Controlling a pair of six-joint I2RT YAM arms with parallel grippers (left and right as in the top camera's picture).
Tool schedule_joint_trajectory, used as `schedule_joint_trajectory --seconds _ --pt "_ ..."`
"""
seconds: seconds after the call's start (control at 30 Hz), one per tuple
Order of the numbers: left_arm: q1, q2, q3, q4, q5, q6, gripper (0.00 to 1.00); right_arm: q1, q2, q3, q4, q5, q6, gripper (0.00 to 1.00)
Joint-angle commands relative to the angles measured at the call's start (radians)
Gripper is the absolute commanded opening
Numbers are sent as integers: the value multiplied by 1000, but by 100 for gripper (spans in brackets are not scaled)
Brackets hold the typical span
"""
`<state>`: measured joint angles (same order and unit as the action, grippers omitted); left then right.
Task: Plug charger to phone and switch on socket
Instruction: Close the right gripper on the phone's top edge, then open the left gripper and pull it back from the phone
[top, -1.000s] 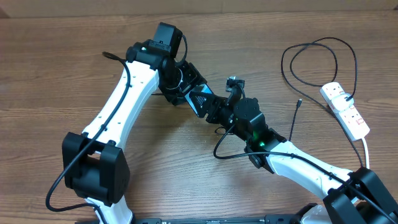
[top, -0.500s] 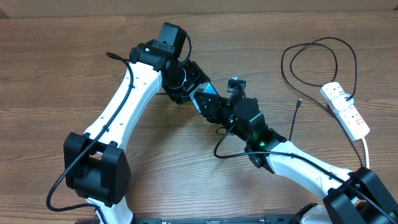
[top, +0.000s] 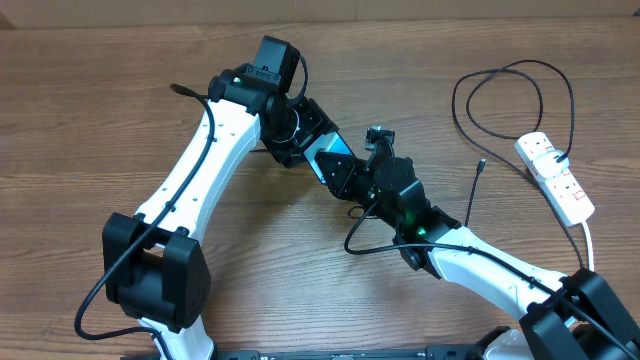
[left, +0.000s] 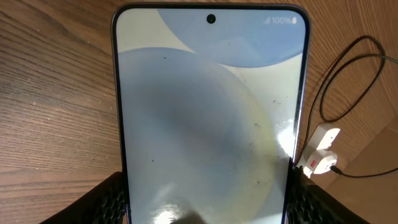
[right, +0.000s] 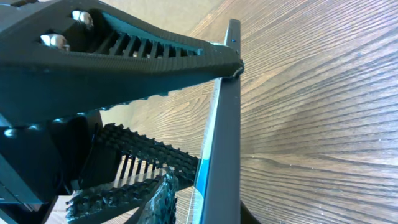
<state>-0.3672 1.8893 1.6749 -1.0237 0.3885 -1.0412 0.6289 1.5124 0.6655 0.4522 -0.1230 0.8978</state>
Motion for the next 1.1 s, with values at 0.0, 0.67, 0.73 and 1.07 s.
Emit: schedule_joint_trajectory --seconds 0.0,0.67,0.73,1.07 --pt "-14 2 29 3 31 -6 43 6 3 9 10 -5 -4 18" --pt "-14 2 29 -27 -32 34 51 6 3 9 9 -19 -4 4" --pt "-13 2 29 -26 -51 69 61 6 3 9 4 -20 -4 4" --pt "90 1 29 -111 -59 262 100 4 3 9 -213 -20 -3 4"
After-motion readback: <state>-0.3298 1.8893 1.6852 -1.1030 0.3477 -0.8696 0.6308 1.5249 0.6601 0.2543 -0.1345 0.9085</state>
